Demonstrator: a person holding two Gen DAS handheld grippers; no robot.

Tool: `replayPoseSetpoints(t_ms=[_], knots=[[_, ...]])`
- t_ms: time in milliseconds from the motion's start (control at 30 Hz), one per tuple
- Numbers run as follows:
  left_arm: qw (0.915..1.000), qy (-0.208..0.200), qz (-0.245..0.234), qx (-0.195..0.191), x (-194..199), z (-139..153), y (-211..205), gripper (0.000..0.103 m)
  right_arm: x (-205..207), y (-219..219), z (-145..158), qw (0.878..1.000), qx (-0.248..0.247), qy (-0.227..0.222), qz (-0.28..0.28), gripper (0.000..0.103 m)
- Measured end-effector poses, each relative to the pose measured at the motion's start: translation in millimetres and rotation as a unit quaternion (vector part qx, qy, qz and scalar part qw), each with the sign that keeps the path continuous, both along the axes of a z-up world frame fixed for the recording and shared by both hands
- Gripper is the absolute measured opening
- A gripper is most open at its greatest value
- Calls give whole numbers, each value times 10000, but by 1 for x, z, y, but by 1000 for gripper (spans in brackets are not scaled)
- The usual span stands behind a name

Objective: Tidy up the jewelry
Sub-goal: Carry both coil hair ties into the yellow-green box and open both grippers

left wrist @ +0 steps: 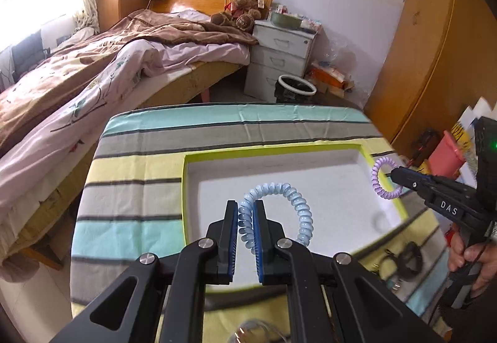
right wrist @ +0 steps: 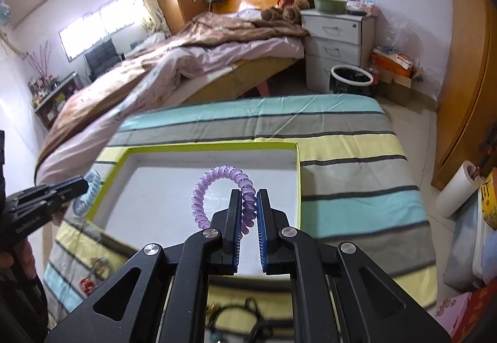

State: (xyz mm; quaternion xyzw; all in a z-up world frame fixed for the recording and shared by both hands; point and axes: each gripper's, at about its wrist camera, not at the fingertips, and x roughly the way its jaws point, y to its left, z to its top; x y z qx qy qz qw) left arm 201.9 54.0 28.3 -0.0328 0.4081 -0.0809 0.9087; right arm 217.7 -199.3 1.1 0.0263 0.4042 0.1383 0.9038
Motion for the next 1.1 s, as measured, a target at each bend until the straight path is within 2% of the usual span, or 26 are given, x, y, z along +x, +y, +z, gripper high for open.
replayPoseSetpoints(t_ms=[300, 633, 933, 1100], knots=[[9989, 447, 17, -137, 46, -35, 4, 9, 44, 5, -33, 9988, -292, 404, 12, 10], [9974, 716, 1, -47, 65, -60, 3, 9, 56, 14, -46, 9968, -634, 487, 68, 10], [9972, 745, 11, -93, 67, -62, 4, 9, 56, 18, -48, 9957, -775, 491, 140, 10], [9973, 737, 6, -50, 64, -59, 3, 10, 56, 20, -48, 9954, -836, 455, 117, 14]])
